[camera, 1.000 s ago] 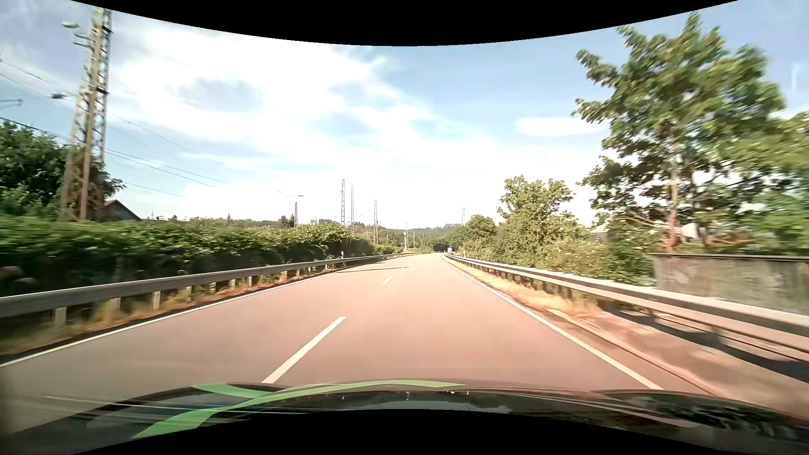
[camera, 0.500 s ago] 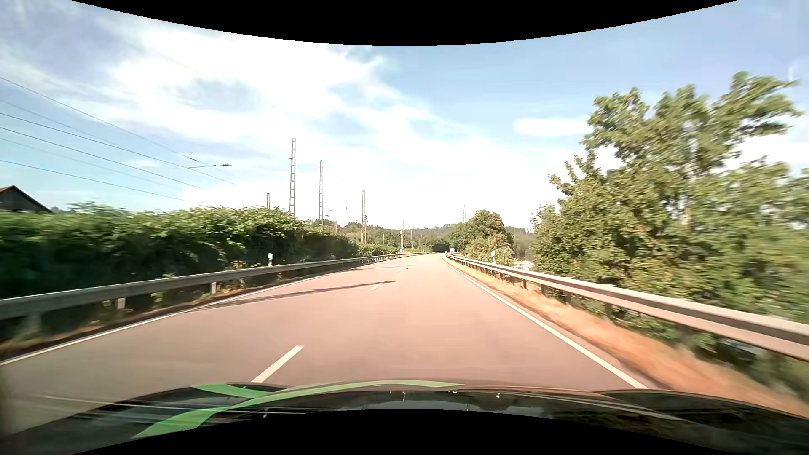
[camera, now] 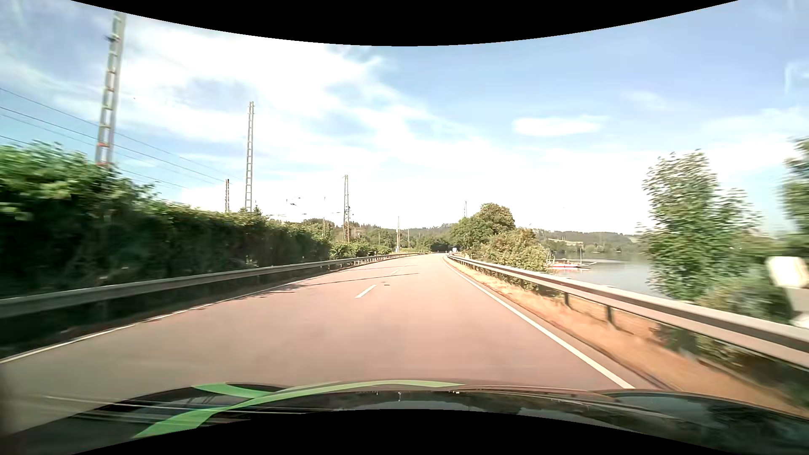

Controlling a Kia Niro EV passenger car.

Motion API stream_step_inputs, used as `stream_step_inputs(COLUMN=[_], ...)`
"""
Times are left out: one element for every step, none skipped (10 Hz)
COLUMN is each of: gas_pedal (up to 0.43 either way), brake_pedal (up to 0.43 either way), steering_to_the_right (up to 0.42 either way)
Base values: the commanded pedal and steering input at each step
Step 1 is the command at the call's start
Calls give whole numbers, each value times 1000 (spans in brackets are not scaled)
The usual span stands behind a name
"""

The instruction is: Follow the waypoints while adhering to traffic rules and regulations

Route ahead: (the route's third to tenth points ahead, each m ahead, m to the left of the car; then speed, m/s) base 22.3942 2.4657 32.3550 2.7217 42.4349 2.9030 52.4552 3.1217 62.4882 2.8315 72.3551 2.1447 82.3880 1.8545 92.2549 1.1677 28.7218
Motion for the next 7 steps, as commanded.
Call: stream_step_inputs(gas_pedal=[248, 240, 240, 240, 220, 189, 177], brake_pedal=[0, 0, 0, 0, 0, 0, 0], steering_to_the_right=[1, 1, 1, 1, 1, 0, 1])
